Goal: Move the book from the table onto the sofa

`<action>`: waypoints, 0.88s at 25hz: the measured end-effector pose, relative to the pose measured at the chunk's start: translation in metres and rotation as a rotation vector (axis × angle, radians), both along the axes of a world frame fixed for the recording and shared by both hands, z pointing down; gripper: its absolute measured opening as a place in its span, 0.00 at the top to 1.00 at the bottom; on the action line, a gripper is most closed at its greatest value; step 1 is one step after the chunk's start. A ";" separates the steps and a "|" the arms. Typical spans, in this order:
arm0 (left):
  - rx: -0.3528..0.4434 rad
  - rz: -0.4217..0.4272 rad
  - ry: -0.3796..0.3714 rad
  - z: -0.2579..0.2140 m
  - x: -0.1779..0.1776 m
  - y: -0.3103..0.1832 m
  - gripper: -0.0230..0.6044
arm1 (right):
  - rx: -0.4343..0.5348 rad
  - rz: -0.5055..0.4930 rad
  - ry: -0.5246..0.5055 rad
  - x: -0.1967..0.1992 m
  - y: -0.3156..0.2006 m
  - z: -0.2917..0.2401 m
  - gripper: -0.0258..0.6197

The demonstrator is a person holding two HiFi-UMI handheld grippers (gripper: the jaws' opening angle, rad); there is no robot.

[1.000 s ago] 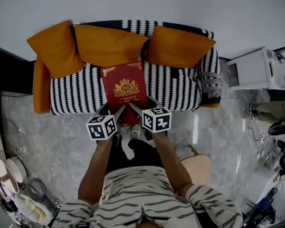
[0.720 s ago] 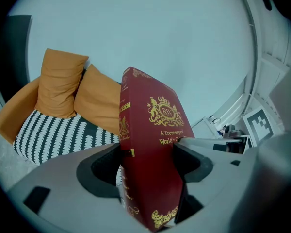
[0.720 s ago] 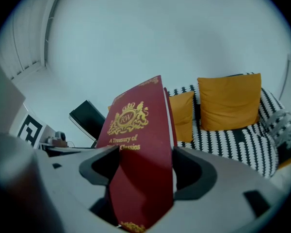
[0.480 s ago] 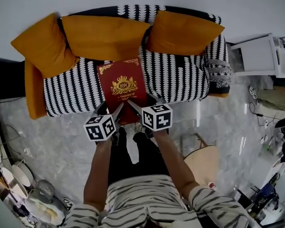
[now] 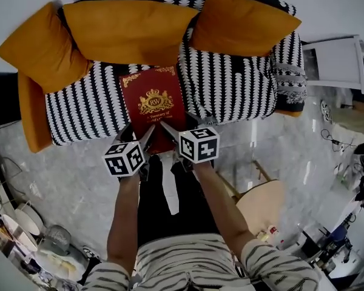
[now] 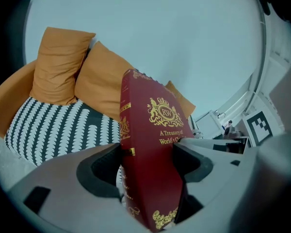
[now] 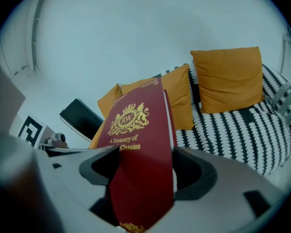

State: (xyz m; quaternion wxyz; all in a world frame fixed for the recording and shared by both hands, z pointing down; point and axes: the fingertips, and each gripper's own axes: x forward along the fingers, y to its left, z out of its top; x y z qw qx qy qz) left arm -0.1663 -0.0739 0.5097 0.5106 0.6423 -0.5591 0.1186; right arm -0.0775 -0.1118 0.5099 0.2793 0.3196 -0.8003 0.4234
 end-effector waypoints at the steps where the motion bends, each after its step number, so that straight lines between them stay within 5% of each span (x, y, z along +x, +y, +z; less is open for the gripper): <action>1: -0.004 0.004 -0.001 0.008 -0.001 -0.001 0.41 | -0.004 0.003 0.002 -0.001 -0.001 0.008 0.41; 22: -0.118 0.046 0.009 0.173 -0.015 -0.026 0.41 | -0.096 0.019 0.049 -0.014 -0.023 0.175 0.41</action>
